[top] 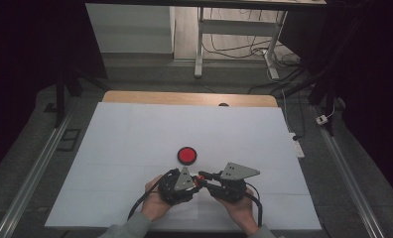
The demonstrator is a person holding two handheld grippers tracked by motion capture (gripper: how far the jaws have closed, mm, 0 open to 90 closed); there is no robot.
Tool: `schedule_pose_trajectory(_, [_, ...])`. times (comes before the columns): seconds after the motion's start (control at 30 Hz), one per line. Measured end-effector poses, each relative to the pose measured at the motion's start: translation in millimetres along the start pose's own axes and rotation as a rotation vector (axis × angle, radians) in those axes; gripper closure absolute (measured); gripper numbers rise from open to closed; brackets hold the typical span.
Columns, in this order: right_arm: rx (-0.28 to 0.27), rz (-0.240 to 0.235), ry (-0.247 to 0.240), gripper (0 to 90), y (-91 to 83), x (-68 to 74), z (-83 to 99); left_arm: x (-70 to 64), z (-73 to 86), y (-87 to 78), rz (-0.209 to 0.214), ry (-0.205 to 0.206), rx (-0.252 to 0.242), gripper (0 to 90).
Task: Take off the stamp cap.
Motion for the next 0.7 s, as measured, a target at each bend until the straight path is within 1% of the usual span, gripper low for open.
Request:
schedule_pose_trajectory(0.13, [-0.007,0.001,-0.001,73.0,-0.4,0.9,-0.2,1.2,0.2,-1.0,0.019,-0.018,-0.006,65.8])
schedule_pose_trajectory(0.47, [-0.008,0.008,-0.011,73.1,0.1,2.2,-0.3,2.2,0.5,-0.9,0.025,-0.024,-0.003,65.8])
schedule_pose_trajectory(0.5, [-0.009,0.009,-0.010,73.1,0.1,2.1,-0.2,2.4,0.5,-0.7,0.025,-0.027,0.008,65.8])
schedule_pose_trajectory(0.53, [-0.016,0.013,-0.012,73.2,-0.3,2.1,-0.2,2.3,3.4,5.8,0.002,-0.002,0.102,65.8])
schedule_pose_trajectory(0.57, [-0.080,0.056,-0.002,73.2,-7.0,0.2,-3.1,2.2,7.6,10.7,-0.009,0.009,0.133,65.8])
schedule_pose_trajectory(0.6, [-0.107,0.064,0.018,73.2,-12.4,-3.5,-7.1,5.0,13.8,14.1,0.052,-0.047,0.103,65.8])
schedule_pose_trajectory(0.63, [-0.136,0.082,0.027,73.2,-21.9,-9.2,-13.9,6.3,14.2,13.1,0.080,-0.085,0.069,65.8])
schedule_pose_trajectory(0.67, [-0.146,0.093,0.015,73.2,-28.5,-12.2,-17.6,4.8,11.0,10.6,0.053,-0.054,0.071,65.8])
schedule_pose_trajectory(0.7, [-0.159,0.104,0.013,73.2,-33.8,-14.0,-19.1,3.3,8.4,8.4,0.036,-0.034,0.069,65.8])
Point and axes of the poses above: each handheld gripper's, and its own axes: y roughly forward along the jaws, z roughly out of its underside, x roughly to its left, the point moved 1 cm from there along y, roughly forward along the jaws, and after that the axes turned 5 degrees about z, right-handed, at the moved point
